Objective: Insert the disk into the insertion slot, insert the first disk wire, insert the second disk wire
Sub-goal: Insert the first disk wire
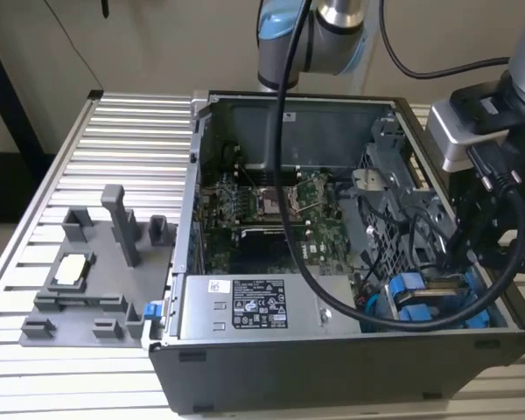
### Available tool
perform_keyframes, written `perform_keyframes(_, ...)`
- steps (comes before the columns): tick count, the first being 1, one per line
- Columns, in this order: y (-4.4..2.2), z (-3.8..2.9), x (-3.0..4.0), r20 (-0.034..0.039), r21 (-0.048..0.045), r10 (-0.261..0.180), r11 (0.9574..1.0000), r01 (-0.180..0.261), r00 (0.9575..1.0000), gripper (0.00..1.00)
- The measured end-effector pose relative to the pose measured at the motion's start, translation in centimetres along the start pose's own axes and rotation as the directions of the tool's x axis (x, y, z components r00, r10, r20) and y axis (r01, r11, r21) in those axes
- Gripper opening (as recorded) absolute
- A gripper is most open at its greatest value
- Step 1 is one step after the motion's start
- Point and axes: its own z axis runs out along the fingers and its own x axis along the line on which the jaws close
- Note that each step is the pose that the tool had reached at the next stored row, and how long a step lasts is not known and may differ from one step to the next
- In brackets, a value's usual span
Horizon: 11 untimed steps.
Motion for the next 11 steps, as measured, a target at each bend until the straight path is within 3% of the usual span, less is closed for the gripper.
perform_keyframes(11,-0.65,0.56,0.48,-0.0003,-0.0356,0.008,0.9993,-0.008,1.0000,0.20)
